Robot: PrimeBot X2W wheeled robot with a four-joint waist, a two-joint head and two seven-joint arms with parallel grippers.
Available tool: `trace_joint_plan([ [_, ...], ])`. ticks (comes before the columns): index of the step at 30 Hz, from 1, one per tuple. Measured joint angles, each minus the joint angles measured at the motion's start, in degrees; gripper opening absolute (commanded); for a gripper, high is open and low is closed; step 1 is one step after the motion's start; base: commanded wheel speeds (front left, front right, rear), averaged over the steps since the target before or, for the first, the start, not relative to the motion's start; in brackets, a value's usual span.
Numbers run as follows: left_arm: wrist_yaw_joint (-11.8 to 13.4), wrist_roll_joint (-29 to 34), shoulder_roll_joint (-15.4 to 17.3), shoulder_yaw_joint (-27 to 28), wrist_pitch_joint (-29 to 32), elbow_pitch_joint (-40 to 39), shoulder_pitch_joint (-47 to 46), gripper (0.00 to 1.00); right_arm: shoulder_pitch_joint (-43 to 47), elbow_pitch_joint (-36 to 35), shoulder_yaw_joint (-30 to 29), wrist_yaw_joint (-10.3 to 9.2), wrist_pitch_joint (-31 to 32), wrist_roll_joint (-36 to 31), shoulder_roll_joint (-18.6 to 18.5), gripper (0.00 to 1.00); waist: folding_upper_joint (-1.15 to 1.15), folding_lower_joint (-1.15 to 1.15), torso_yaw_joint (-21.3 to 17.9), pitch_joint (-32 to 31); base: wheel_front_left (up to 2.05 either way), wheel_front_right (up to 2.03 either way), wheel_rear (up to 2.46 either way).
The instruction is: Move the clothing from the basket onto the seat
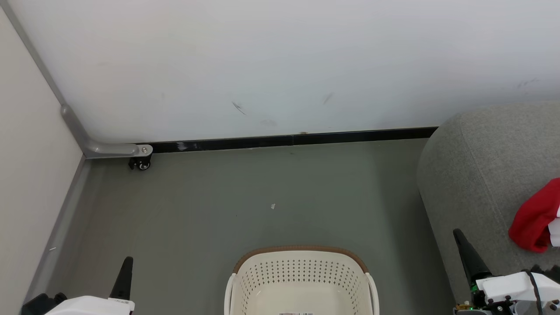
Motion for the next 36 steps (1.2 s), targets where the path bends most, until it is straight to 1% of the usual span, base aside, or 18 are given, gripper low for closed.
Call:
trace_joint_plan([
  [22,-5.04,-15.37,-1.4,4.37,4.05,-0.24,-1.1,0.0,-2.32,1.37,-1.44,-0.01,3.71,20.17,-0.49,0.0,0.0,-0.03,0.39,0.56,0.0,0.0,0.0],
  [36,-5.04,-15.53,-1.43,4.43,4.08,-0.24,-1.1,0.0,-2.32,1.44,-1.53,-0.01,3.77,20.67,-0.54,0.0,0.0,-0.03,0.39,0.57,0.0,0.0,0.0],
])
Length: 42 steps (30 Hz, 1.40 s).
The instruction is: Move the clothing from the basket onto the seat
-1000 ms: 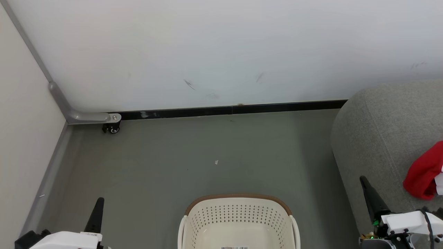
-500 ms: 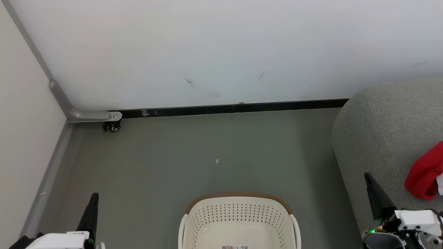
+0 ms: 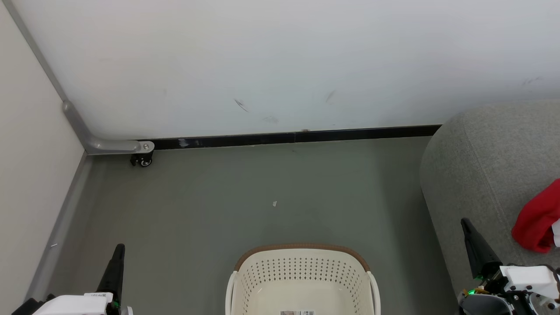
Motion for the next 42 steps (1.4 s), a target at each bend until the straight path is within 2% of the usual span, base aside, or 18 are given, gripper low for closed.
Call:
trace_joint_plan([
  [42,0.0,-0.01,0.0,-0.02,0.0,-0.03,0.0,0.0,-0.01,0.14,-0.16,0.0,0.01,0.0,0.01,0.0,0.0,-0.01,0.0,0.01,0.0,0.0,0.0],
])
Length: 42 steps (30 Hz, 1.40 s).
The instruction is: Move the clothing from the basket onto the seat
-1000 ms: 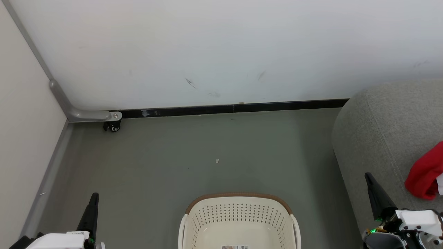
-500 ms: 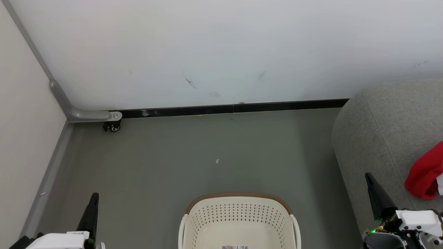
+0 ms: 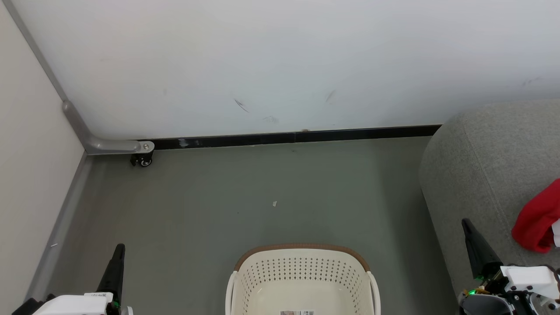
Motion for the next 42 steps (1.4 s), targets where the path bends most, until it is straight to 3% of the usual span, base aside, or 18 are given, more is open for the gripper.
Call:
trace_joint_plan([
  [42,0.0,-0.01,-0.01,-0.02,0.0,-0.47,0.0,0.0,0.0,0.04,-0.14,0.0,0.43,0.0,0.02,0.0,0.0,-0.01,0.0,0.01,0.0,0.0,0.0],
])
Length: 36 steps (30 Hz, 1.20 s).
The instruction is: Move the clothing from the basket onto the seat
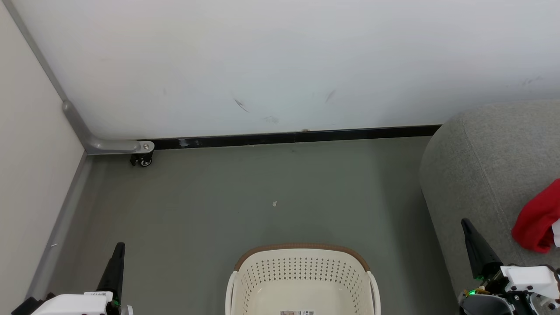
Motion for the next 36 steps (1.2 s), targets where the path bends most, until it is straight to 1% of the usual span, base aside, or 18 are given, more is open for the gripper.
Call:
trace_joint_plan([
  [36,-0.01,0.0,0.0,-0.01,-0.01,-0.1,0.0,0.0,-0.01,0.0,-0.1,0.0,0.07,-0.07,0.03,0.0,0.0,0.0,0.0,0.0,0.0,0.0,0.0],
])
